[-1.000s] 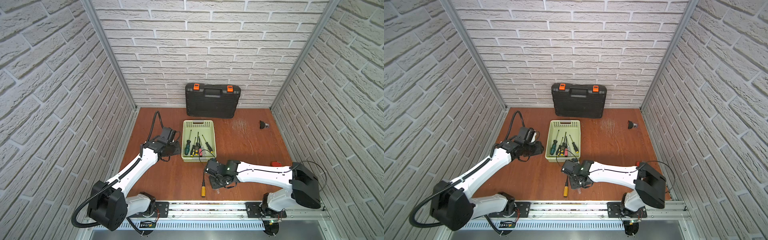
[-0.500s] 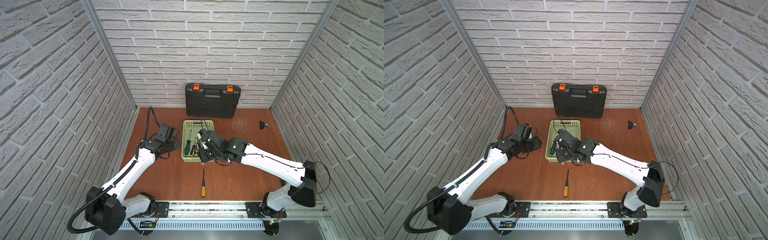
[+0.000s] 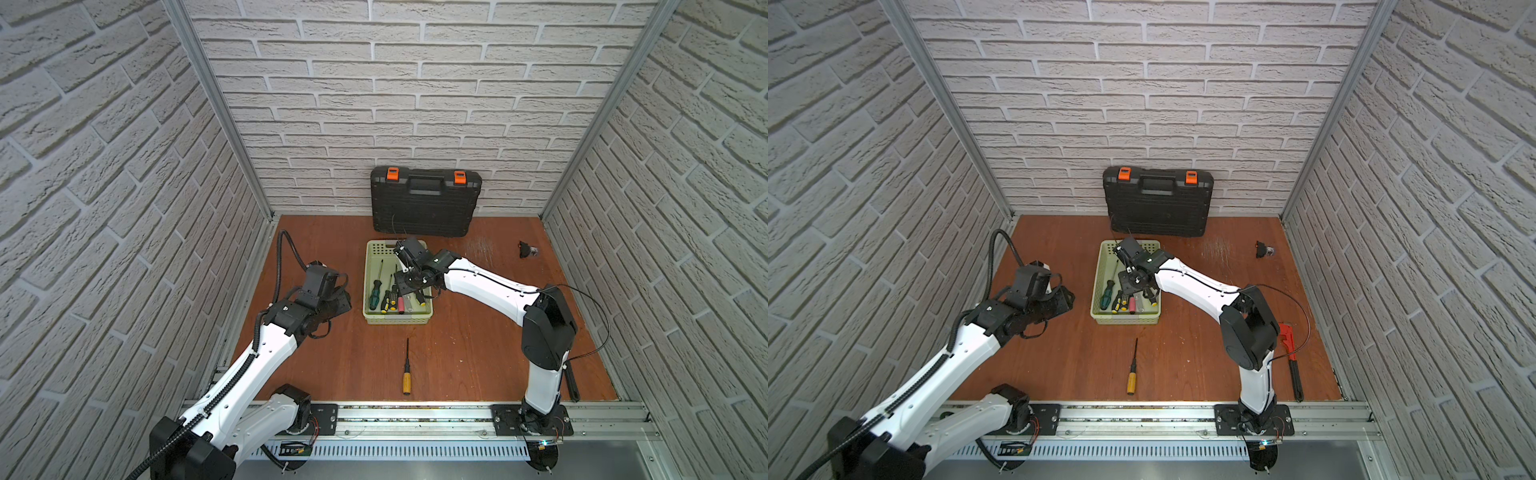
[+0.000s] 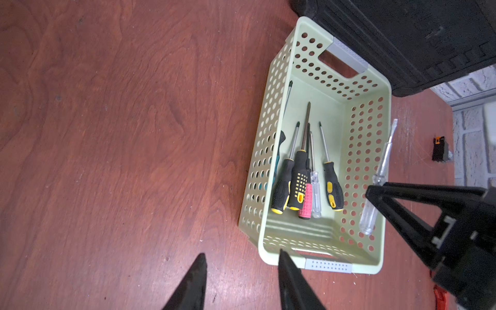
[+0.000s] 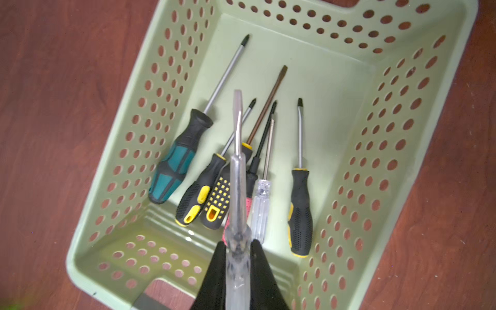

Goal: Put the screwdriver in the bin
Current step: Place the screwdriver into the bin.

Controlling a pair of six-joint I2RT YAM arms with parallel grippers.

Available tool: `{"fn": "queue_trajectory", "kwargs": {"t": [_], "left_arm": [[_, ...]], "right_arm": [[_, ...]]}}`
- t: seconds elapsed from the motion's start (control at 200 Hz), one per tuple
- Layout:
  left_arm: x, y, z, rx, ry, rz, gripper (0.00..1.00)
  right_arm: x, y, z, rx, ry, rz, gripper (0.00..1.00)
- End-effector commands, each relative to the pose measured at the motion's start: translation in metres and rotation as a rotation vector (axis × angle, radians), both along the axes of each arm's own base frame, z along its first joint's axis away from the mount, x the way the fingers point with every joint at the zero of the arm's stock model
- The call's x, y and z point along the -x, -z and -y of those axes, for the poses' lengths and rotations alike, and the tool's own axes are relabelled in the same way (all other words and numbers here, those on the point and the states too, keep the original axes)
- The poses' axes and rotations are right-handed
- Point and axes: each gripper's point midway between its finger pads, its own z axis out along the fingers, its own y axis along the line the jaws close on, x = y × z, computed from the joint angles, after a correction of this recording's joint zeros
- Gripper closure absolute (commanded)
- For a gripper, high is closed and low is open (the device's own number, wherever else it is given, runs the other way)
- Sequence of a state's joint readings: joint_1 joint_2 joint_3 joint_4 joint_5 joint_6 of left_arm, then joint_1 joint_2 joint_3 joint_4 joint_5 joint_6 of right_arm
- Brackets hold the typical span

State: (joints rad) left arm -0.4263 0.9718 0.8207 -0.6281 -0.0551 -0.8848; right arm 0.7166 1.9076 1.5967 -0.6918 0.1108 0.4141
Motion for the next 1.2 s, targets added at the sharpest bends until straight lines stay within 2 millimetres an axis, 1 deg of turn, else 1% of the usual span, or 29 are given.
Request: {"fn": "queue_trajectory", "kwargs": {"t": [0.0, 0.215, 0.28, 0.29, 0.315, 0.51, 0.555, 0.61, 0.705, 0.875, 0.935, 1.085, 1.195], "left_arm": [[0.000, 0.003, -0.003, 0.019, -0.027, 0.014, 0.55], [0.001, 0.003, -0.004, 0.007, -0.017, 0.024, 0.55], [0.002, 0.006, -0.004, 0.009, -0.017, 0.026, 0.55], [0.002, 0.006, -0.005, 0.009, -0.017, 0.026, 0.55], [0.003, 0.008, -0.004, 0.013, -0.017, 0.025, 0.55], [0.004, 0.016, -0.003, 0.022, -0.009, 0.028, 0.55], [0.004, 0.017, -0.004, 0.025, -0.013, 0.029, 0.53], [0.003, 0.017, -0.002, 0.049, -0.016, 0.031, 0.52], [0.002, 0.016, 0.001, 0.096, -0.008, 0.043, 0.55], [0.006, 0.015, -0.008, 0.104, -0.039, 0.064, 0.53], [0.009, 0.016, -0.010, 0.104, -0.044, 0.068, 0.50], [0.012, 0.015, -0.016, 0.089, -0.045, 0.067, 0.48], [0.011, 0.014, -0.017, 0.091, -0.053, 0.072, 0.48]], "right_arm": [[-0.003, -0.005, -0.002, -0.013, 0.001, 0.009, 0.94], [-0.003, 0.013, -0.001, 0.017, 0.032, -0.049, 0.94], [-0.004, 0.011, -0.001, 0.018, 0.036, -0.050, 0.95], [-0.005, 0.021, -0.002, 0.034, 0.037, -0.067, 0.94], [-0.006, 0.025, -0.002, 0.041, 0.038, -0.074, 0.94], [-0.010, 0.035, -0.002, 0.089, 0.045, -0.106, 0.95], [-0.011, 0.036, -0.001, 0.104, 0.053, -0.112, 0.95], [-0.012, 0.038, 0.000, 0.121, 0.058, -0.116, 0.94], [-0.014, 0.047, 0.002, 0.147, 0.067, -0.133, 0.94], [-0.012, 0.061, 0.002, 0.175, 0.076, -0.182, 0.94], [-0.013, 0.066, 0.003, 0.180, 0.086, -0.186, 0.94], [-0.017, 0.071, 0.001, 0.193, 0.090, -0.196, 0.94], [-0.018, 0.076, 0.003, 0.219, 0.090, -0.201, 0.94]]}}
